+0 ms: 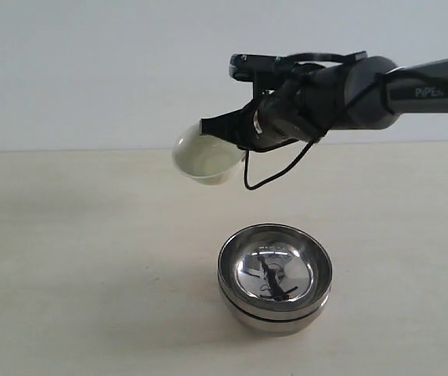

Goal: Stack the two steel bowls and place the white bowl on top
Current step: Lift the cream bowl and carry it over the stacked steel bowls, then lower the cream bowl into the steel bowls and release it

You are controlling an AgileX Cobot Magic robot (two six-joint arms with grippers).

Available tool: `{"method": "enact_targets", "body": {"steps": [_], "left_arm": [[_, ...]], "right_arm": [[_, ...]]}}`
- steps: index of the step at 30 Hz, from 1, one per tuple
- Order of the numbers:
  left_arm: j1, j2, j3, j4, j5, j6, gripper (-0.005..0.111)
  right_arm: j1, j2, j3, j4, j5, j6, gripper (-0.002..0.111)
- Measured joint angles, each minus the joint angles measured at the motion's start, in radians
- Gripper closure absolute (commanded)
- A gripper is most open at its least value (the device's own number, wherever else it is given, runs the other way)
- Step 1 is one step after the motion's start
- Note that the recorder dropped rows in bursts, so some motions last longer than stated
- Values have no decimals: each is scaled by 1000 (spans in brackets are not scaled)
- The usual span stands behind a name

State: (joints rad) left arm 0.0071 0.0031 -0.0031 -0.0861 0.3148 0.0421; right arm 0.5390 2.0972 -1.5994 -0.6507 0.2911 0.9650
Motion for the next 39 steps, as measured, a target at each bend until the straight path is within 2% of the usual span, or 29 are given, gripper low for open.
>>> {"method": "enact_targets", "body": {"steps": [7, 11, 28, 39], "left_arm": [[0, 0, 0, 0, 0, 0, 103], [0, 0, 0, 0, 0, 0, 103], [0, 0, 0, 0, 0, 0, 103], [0, 0, 0, 0, 0, 0, 103]], "right_arm": [[0, -98, 6, 365, 178, -409, 108], [0, -167, 45, 465, 234, -508, 108], [-11, -524, 476, 490, 253, -584, 108], [-11, -536, 701, 492, 70, -588, 108]]}}
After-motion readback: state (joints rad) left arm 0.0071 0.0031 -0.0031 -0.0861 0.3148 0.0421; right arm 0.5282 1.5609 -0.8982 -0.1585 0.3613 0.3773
